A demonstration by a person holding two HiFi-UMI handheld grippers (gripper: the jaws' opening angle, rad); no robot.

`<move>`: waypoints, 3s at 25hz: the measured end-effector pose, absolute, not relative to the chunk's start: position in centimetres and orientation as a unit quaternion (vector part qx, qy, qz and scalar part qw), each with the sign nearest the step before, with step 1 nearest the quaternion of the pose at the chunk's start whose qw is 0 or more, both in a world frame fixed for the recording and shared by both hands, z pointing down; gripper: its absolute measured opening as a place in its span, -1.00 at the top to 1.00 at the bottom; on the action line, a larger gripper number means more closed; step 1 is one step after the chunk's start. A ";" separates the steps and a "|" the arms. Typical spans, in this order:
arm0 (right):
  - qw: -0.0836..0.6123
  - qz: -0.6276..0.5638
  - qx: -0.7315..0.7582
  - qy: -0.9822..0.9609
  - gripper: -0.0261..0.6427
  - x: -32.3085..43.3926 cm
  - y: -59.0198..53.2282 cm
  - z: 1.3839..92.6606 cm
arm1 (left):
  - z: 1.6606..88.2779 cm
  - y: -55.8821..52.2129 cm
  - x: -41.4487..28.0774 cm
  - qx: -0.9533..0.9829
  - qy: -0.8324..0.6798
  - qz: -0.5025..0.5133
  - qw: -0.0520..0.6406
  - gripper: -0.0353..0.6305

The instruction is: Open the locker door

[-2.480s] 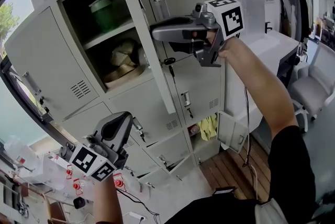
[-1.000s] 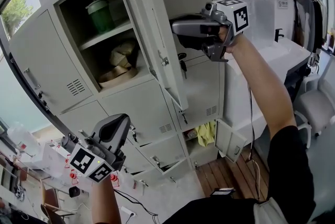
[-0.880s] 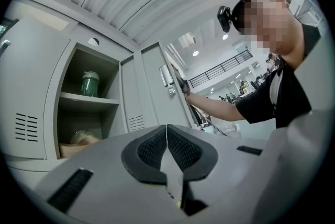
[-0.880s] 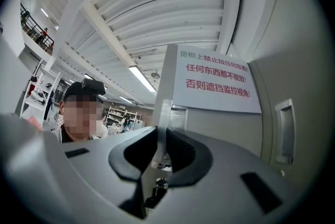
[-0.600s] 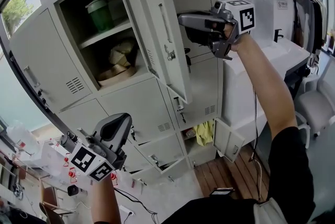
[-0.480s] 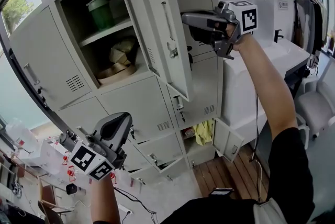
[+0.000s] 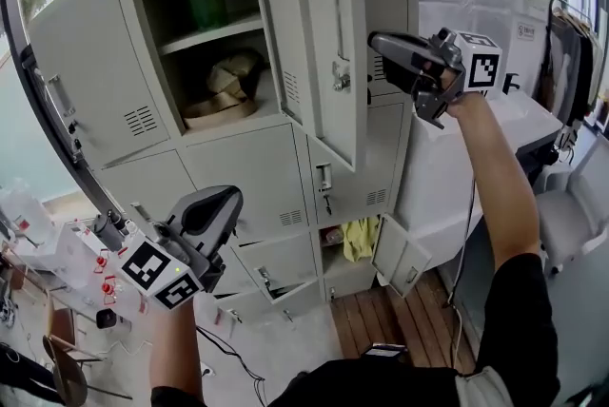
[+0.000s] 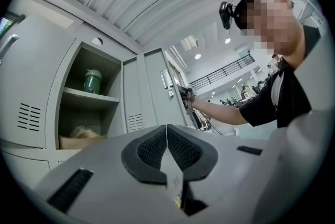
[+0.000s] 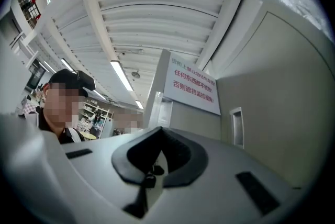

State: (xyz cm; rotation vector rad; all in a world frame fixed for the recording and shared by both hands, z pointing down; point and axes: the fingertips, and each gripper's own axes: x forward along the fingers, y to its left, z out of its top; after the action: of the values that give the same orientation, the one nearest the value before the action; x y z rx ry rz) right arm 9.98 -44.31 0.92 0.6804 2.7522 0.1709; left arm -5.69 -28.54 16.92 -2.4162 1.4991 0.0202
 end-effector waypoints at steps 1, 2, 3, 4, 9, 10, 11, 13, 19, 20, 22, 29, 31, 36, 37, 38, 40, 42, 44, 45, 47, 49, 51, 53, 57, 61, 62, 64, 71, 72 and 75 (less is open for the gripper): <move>0.151 0.065 0.224 0.961 0.89 10.2 -44.3 1.4 | 16.9 -28.5 -5.7 -0.840 0.521 0.010 0.148 0.84; 0.153 0.069 0.211 0.963 0.89 10.4 -44.4 1.9 | 17.0 -28.4 -5.7 -0.840 0.521 0.014 0.148 0.84; 0.157 0.073 0.198 0.965 0.89 10.6 -44.4 2.4 | 17.1 -28.4 -5.7 -0.840 0.521 0.018 0.146 0.84; 0.161 0.077 0.184 0.967 0.89 10.8 -44.5 2.9 | 17.3 -28.3 -5.7 -0.841 0.522 0.023 0.144 0.84; 0.189 0.094 0.114 0.971 0.89 12.0 -44.4 6.1 | 19.0 -28.0 -5.3 -0.843 0.520 0.042 0.131 0.84; 0.195 0.094 0.104 0.971 0.89 12.3 -44.3 6.8 | 19.4 -28.0 -5.1 -0.844 0.519 0.047 0.128 0.84; 0.200 0.097 0.093 0.971 0.89 12.6 -44.1 7.5 | 19.9 -27.9 -4.9 -0.846 0.517 0.051 0.124 0.84; 0.202 0.106 0.070 0.971 0.89 13.0 -43.5 9.3 | 21.0 -27.9 -4.6 -0.848 0.513 0.058 0.118 0.84; 0.175 0.120 0.027 0.977 0.89 12.7 -40.9 16.0 | 24.0 -27.3 -4.4 -0.842 0.523 0.074 0.111 0.84; 0.172 0.118 0.022 0.978 0.89 12.6 -40.6 17.2 | 24.5 -27.1 -4.3 -0.839 0.526 0.076 0.112 0.84; 0.173 0.105 0.017 0.979 0.89 12.6 -39.9 19.6 | 25.6 -26.7 -4.1 -0.835 0.532 0.080 0.113 0.84; 0.161 0.072 0.012 0.984 0.89 11.5 -36.8 26.8 | 30.8 -25.6 -3.4 -0.815 0.566 0.060 0.109 0.84; 0.156 0.068 0.014 0.985 0.89 10.7 -35.5 28.7 | 32.4 -25.0 -3.4 -0.809 0.576 0.061 0.100 0.84; 0.139 0.077 0.001 0.987 0.89 8.7 -32.4 33.2 | 36.7 -23.2 -3.1 -0.804 0.586 0.076 0.065 0.84; 0.139 0.072 -0.003 0.988 0.89 8.3 -31.9 34.0 | 37.2 -22.7 -3.1 -0.803 0.587 0.078 0.061 0.84; 0.142 0.063 -0.008 0.988 0.89 7.9 -31.6 34.8 | 37.7 -22.1 -3.3 -0.802 0.589 0.083 0.058 0.84; 0.146 0.043 -0.017 0.988 0.89 7.3 -30.9 36.7 | 38.4 -20.8 -3.8 -0.796 0.596 0.092 0.055 0.84; 0.142 0.026 -0.021 0.989 0.89 6.7 -29.9 38.8 | 39.0 -19.6 -4.6 -0.786 0.607 0.100 0.059 0.84; 0.141 0.010 -0.019 0.990 0.89 6.1 -28.5 40.7 | 39.7 -18.1 -5.3 -0.777 0.617 0.111 0.061 0.84; 0.138 0.003 -0.018 0.990 0.89 5.8 -27.6 41.6 | 40.0 -17.4 -5.6 -0.773 0.620 0.116 0.061 0.84; 0.125 -0.005 -0.022 0.992 0.89 5.2 -25.5 43.5 | 40.7 -15.9 -6.0 -0.772 0.621 0.123 0.057 0.84; 0.107 -0.011 -0.031 0.994 0.89 4.5 -23.5 44.9 | 41.6 -14.8 -6.1 -0.777 0.616 0.120 0.047 0.84; 0.093 -0.021 -0.041 0.995 0.89 3.9 -21.8 45.9 | 42.5 -13.8 -6.3 -0.782 0.611 0.122 0.029 0.84; 0.088 -0.038 -0.049 0.994 0.89 3.4 -20.2 46.4 | 43.0 -12.4 -6.4 -0.788 0.602 0.128 0.010 0.84; 0.078 -0.044 -0.054 0.995 0.89 2.6 -16.6 47.2 | 44.2 -9.2 -6.4 -0.803 0.584 0.118 -0.005 0.84; 0.078 -0.057 -0.054 0.994 0.89 2.0 -12.9 48.1 | 45.1 -6.1 -7.3 -0.800 0.577 0.159 -0.041 0.84; 0.082 -0.059 -0.057 0.993 0.89 2.0 -12.3 48.2 | 44.8 -5.5 -7.5 -0.799 0.573 0.178 -0.044 0.84; 0.085 -0.064 -0.065 0.992 0.89 1.8 -11.5 48.5 | 44.1 -4.8 -7.5 -0.798 0.568 0.196 -0.037 0.84; 0.089 0.001 -0.066 0.994 0.89 0.0 -9.3 46.2 | 44.0 -3.7 -6.9 -0.815 0.569 0.108 0.005 0.84; 0.089 0.008 -0.066 0.994 0.89 -0.2 -9.0 46.0 | 44.1 -3.4 -6.9 -0.816 0.568 0.107 0.005 0.84; 0.082 0.016 -0.062 0.995 0.89 -0.2 -8.3 46.2 | 44.7 -3.0 -6.7 -0.817 0.564 0.118 -0.005 0.84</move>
State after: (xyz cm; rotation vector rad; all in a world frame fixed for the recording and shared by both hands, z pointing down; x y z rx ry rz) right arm -0.25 -8.28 46.16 -0.1859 2.9709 0.0484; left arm -6.70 -3.02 44.72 -2.5745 1.7784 0.3728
